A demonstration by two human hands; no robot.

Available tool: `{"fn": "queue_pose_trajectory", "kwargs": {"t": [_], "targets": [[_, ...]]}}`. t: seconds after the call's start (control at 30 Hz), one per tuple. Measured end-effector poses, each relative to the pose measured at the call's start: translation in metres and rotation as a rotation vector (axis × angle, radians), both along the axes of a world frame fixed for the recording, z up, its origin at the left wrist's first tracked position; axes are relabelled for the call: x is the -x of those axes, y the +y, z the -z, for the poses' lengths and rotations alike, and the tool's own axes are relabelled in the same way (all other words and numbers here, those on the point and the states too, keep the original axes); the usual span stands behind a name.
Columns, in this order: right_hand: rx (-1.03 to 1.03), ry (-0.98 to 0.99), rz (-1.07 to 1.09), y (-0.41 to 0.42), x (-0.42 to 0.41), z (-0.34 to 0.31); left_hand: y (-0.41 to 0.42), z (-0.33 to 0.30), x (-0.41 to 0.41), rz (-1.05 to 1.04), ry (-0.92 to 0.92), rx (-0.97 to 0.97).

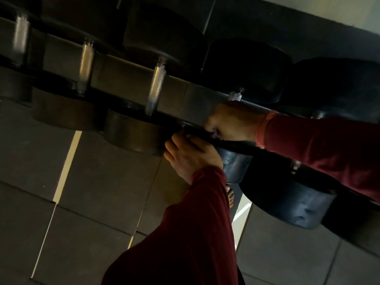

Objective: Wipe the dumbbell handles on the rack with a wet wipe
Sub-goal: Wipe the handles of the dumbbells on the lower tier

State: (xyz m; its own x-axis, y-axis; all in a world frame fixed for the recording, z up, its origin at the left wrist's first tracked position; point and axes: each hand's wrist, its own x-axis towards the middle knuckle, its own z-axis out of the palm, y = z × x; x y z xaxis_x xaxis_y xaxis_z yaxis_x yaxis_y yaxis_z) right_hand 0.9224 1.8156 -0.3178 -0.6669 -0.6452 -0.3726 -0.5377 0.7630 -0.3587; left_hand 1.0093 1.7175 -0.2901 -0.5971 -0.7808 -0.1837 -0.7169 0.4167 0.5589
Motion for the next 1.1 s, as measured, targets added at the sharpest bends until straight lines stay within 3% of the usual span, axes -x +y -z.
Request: {"fn": "queue_pose_trajectory", "kwargs": {"t": [0.33, 0.53, 0.67, 0.77, 0.93, 1.1], "targets": [[0.000, -0.021, 0.135, -0.013, -0.003, -0.016, 0.000, 0.000, 0.001, 0.016, -0.039, 0.002], [0.234, -0.238, 0.503, 0.029, -0.025, -0.025, 0.001, 0.003, 0.001, 0.025, -0.016, 0.032], [0.066, -0.261, 0.789, 0.034, -0.035, -0.020, 0.001, 0.004, 0.001, 0.026, -0.019, 0.037], [-0.037, -0.348, 0.881, 0.025, -0.028, -0.007, 0.001, 0.003, 0.001, 0.027, -0.014, 0.036], [0.079, -0.552, 1.055, 0.020, -0.021, 0.007, 0.002, 0.003, 0.002, 0.028, -0.015, 0.040], [0.088, -0.472, 1.035, 0.030, -0.031, 0.001, 0.003, 0.003, 0.001, 0.031, -0.004, 0.057]]}}
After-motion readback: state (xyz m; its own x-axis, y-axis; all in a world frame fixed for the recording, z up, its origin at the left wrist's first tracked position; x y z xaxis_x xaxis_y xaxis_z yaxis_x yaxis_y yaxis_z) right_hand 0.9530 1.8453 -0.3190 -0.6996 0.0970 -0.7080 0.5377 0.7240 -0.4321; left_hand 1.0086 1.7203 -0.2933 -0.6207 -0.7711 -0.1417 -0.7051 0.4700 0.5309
